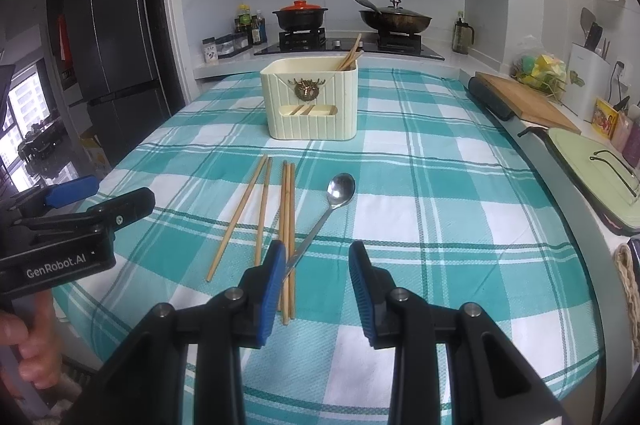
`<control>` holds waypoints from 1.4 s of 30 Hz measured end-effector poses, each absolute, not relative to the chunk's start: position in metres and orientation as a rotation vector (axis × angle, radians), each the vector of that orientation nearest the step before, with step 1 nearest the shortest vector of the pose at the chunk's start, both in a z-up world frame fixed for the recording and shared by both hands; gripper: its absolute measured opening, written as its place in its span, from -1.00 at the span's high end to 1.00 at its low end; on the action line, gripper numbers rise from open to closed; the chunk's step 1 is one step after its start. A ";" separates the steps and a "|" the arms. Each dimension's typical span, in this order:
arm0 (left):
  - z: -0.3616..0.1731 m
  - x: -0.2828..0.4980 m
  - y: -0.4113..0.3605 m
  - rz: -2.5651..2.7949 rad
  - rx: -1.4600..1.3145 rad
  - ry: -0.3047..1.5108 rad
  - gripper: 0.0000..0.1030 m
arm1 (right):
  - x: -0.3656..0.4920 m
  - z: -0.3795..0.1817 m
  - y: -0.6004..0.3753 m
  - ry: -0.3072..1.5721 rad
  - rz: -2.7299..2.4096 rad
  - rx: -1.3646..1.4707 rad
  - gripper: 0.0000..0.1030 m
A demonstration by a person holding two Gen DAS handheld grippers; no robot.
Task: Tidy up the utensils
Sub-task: 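Withdraw both grippers from the caddy back over the table, then close the right gripper on the metal spoon handle while the left gripper closes on a chopstick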
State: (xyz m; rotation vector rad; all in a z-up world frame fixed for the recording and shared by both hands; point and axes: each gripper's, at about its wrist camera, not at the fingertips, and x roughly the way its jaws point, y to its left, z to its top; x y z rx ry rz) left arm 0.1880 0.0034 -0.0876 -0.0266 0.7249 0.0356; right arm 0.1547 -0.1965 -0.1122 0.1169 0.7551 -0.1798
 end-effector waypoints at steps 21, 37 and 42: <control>-0.153 0.219 0.047 0.078 -0.174 0.911 -0.80 | 0.168 -0.162 -0.220 0.865 -0.201 0.210 0.35; -0.188 0.293 0.003 0.032 0.041 0.966 -0.80 | 0.270 -0.210 -0.232 1.015 -0.098 0.305 0.47; -0.201 0.296 0.006 0.054 0.046 0.987 -0.83 | 0.286 -0.214 -0.222 1.035 -0.130 0.174 0.67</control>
